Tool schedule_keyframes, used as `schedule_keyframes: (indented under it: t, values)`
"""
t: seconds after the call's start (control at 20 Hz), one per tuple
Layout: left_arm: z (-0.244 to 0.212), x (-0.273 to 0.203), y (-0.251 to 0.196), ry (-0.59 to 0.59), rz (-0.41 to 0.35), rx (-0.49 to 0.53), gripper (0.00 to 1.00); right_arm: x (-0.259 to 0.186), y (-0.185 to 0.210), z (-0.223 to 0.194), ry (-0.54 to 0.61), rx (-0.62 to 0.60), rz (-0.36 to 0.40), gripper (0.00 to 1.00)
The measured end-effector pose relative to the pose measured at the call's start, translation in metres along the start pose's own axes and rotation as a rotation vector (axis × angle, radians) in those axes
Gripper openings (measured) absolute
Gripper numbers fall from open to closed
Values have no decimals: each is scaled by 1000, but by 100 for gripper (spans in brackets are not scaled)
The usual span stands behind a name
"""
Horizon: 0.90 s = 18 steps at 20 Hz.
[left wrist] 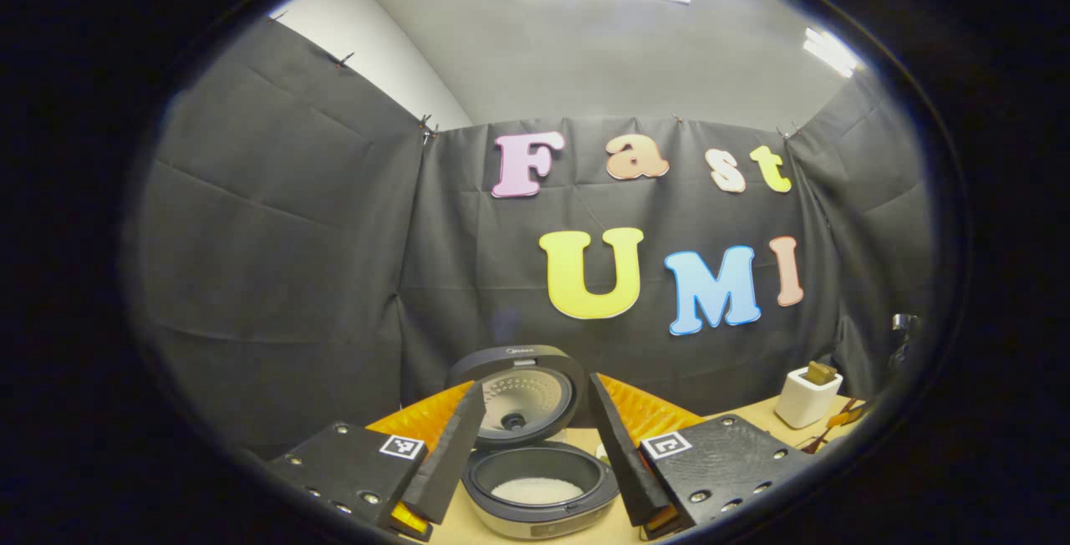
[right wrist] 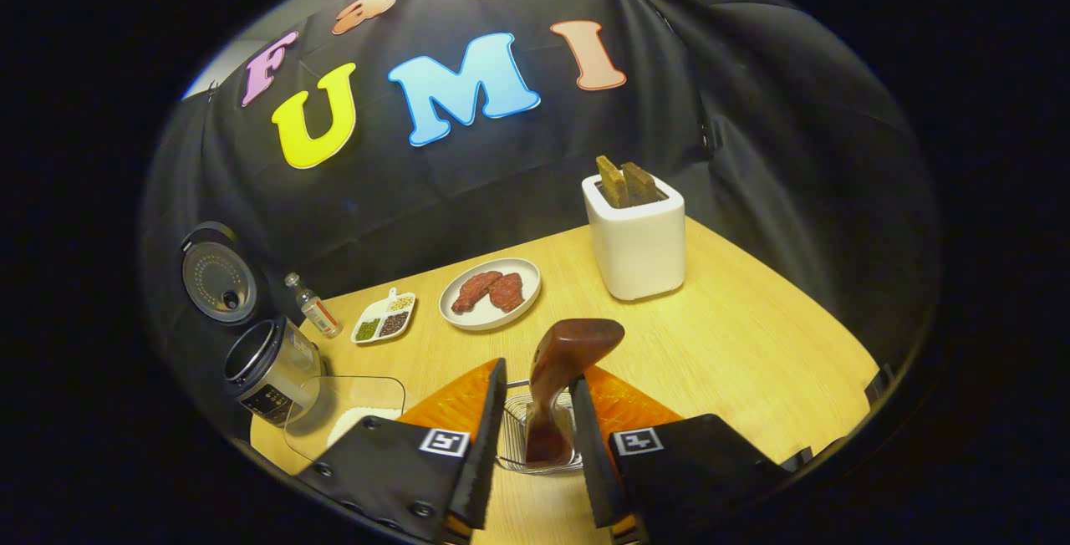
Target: Close the left gripper, press the button to open the rice cooker; take a wooden spoon from the chopstick holder with the right hand, scoop a spoonful of rice and pour it into the rice cooker, then put the wooden spoon back into the chopstick holder.
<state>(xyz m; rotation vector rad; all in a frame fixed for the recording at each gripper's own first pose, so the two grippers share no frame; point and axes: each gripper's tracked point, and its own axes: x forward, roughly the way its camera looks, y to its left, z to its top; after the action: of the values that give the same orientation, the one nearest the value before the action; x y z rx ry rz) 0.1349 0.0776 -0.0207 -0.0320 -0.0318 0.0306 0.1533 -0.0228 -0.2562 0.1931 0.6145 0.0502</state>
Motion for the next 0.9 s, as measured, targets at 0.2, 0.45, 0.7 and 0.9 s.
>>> schedule_keyframes:
  t: [0.2, 0.45, 0.7, 0.9]
  values:
    - [1, 1, -4, -5, -9, -6, 79, -14, -17, 16, -56, -55, -69, 100]
    - [-1, 9, -10, 0, -28, -7, 79, -42, -32, 61, -181, -111, -150, 98]
    - [7, 33, -15, -7, -49, -1, 79, -76, -24, 108, -310, -150, -165, 98]
    - [21, 63, -13, -19, -56, 22, 79, -102, -13, 135, -395, -192, -175, 98]
